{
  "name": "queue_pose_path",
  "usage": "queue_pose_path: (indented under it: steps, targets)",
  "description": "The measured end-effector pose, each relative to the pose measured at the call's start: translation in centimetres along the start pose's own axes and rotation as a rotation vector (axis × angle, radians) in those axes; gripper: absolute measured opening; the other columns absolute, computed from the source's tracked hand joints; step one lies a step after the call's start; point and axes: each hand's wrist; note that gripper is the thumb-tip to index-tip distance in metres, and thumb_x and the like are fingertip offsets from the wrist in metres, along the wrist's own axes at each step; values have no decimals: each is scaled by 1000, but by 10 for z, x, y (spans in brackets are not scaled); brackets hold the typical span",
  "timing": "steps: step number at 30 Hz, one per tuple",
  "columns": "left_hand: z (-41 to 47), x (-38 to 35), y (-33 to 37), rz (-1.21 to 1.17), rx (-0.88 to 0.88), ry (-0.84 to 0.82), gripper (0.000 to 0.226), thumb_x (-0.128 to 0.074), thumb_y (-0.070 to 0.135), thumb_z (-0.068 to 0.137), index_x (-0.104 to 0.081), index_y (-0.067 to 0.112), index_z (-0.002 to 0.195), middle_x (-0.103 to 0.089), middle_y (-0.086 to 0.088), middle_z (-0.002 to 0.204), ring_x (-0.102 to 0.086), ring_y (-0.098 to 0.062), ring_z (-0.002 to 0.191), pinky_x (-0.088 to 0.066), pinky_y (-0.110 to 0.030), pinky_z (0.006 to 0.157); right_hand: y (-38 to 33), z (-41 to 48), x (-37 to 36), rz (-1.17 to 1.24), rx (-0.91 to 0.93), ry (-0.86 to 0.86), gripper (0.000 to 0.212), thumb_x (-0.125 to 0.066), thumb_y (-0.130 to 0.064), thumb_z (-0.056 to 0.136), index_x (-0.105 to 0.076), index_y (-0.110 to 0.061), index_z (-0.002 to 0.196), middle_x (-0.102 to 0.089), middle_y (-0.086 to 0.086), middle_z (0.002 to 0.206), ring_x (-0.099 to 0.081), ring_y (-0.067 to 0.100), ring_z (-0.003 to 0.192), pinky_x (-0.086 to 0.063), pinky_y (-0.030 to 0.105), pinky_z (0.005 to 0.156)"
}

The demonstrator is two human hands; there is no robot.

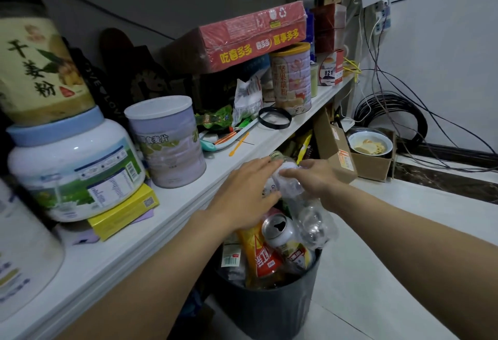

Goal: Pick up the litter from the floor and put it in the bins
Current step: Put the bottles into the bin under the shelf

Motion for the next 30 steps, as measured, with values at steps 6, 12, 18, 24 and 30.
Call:
queue_pose_path:
  steps: [6,12,18,24,30]
  targets:
    - [-7,-8,-8,7,28,-32,63,-52,41,96,-22,37,151,-20,8,159,-16,-11,145,-22,-37,117,5,5,-14,-122,6,-69,65,-82,-37,73,-58,-7,126,-62,11,120,-62,27,104,-53,35,76]
    - [-13,-17,-10,-3,39,-73,62,-51,39,97,-22,35,152,-19,7,159,-14,-9,145,-18,-34,117,13,8,-17,-182,36,-72,59,-82,-37,72,-63,-9,121,-64,8,118,-60,23,107,-52,36,88]
    - [-14,-26,-6,-14,41,-99,63,-52,37,97,-22,33,152,-21,5,159,-14,-11,146,-16,-32,117,15,4,-11,-194,180,36,42,-75,-27,82,-64,-7,118,-66,8,116,-62,23,107,-51,39,96]
    - [-5,-22,7,32,43,-102,62,-49,39,97,-22,31,152,-19,4,159,-13,-12,146,-17,-33,117,12,0,24,-442,301,4,49,-70,-29,87,-60,-5,128,-63,8,126,-59,22,115,-47,32,97]
    - [19,-26,57,83,-12,-75,58,-45,40,99,-25,26,151,-29,5,154,-20,-15,142,-22,-36,112,28,-22,94,-758,347,-18,59,-62,-38,91,-44,-18,144,-53,8,140,-47,27,129,-41,33,99]
Point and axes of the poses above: each hand's wrist, its own z-axis towards the middle knuckle, its own x-axis out of the back of the hand, y = z × x
